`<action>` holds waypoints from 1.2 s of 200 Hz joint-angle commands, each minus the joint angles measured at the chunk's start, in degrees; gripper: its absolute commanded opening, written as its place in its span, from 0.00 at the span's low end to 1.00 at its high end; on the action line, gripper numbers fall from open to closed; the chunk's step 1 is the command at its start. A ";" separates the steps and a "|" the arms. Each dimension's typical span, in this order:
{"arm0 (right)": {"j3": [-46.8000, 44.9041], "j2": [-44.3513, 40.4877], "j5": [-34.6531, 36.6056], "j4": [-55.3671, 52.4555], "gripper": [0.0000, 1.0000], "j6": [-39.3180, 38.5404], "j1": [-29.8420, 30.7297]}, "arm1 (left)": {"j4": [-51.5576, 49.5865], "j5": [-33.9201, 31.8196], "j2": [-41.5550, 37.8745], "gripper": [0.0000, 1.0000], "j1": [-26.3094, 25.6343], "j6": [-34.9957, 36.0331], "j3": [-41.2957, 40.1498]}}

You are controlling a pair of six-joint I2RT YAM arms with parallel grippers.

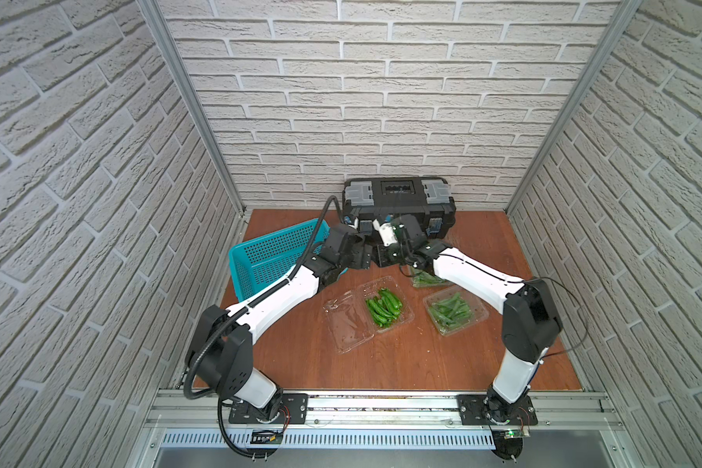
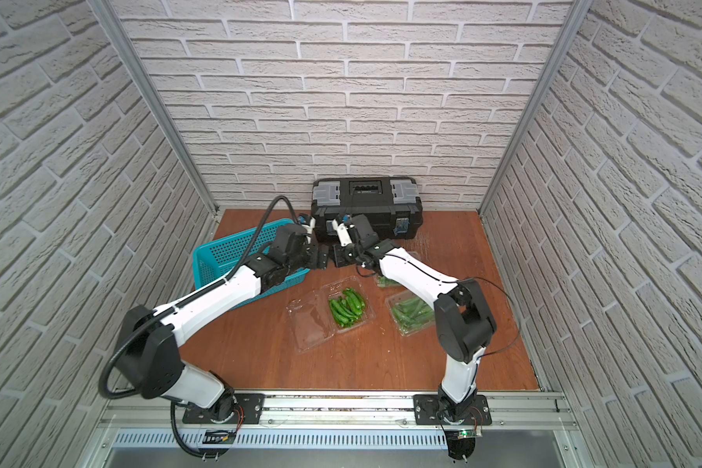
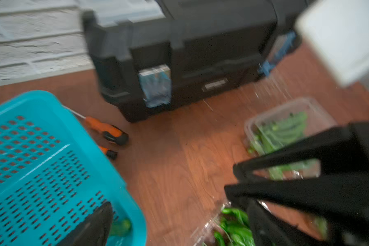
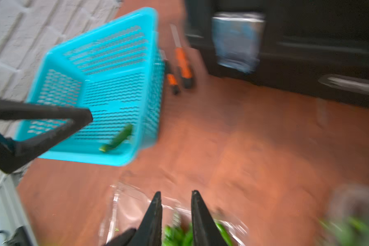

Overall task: Take small green peppers out of containers
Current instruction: Place the green pepper in the basket, then pick up the green pepper from the packing box.

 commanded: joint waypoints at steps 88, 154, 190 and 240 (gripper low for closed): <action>-9.93 0.25 2.39 -7.55 0.27 -1.98 2.32 | 1.79 -7.64 2.64 0.98 1.11 -6.64 0.35; -9.93 3.25 3.82 -9.58 0.30 -3.63 2.59 | 4.17 -7.94 -0.12 0.98 3.96 -11.21 -3.71; -10.55 3.64 2.11 -8.76 0.28 -2.60 3.15 | 3.83 -7.26 0.40 0.98 4.30 -11.12 -3.32; -10.31 2.19 3.04 -8.75 0.13 -2.28 3.34 | 3.99 -7.49 -0.16 0.98 4.63 -11.46 -3.88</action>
